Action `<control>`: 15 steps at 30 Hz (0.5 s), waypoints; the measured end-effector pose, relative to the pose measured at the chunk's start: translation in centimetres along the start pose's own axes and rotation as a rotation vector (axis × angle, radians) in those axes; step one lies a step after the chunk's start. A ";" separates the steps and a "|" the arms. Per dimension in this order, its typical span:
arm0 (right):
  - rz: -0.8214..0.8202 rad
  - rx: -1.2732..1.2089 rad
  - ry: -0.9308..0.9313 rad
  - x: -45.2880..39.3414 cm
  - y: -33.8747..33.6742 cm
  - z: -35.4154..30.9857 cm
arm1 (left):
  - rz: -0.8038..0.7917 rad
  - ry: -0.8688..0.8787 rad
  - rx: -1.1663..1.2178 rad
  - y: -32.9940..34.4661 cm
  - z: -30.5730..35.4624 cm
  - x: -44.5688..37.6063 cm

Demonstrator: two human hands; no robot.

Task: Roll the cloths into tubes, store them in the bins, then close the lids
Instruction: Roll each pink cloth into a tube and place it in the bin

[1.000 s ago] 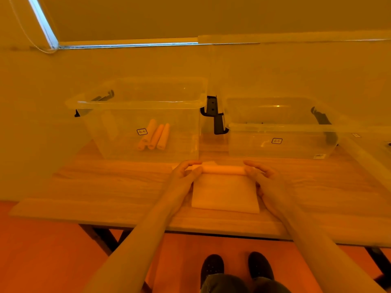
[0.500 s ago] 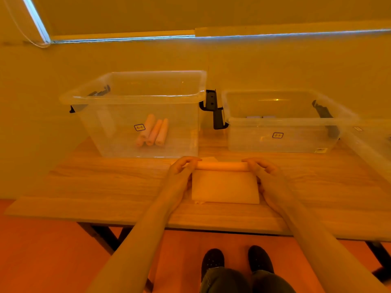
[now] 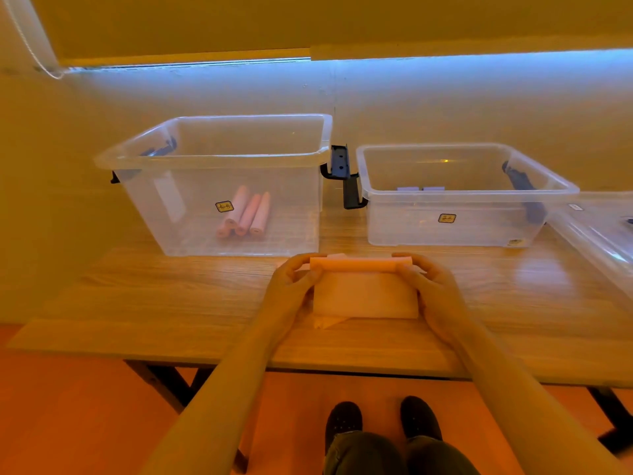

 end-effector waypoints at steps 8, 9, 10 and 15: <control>0.007 -0.013 0.037 0.2 -0.1 0.1 | 0.063 -0.054 0.015 0.1 0.0 -0.2; -0.004 -0.009 0.040 0.3 -0.1 0.1 | 0.071 -0.061 0.020 0.1 0.0 -0.1; -0.020 -0.004 0.042 0.3 0.0 0.1 | 0.073 -0.067 0.025 0.1 0.0 -0.1; -0.072 -0.020 0.070 0.5 0.2 0.1 | 0.054 -0.062 -0.020 0.0 0.0 0.1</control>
Point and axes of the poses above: each hand's wrist, its own x-axis away from the middle knuckle, its own y-axis out of the palm, z = x × y, the point moved 2 cm from there along -x, towards the middle knuckle, and after that the axes turned 3 degrees about z, right-handed, at the moved point
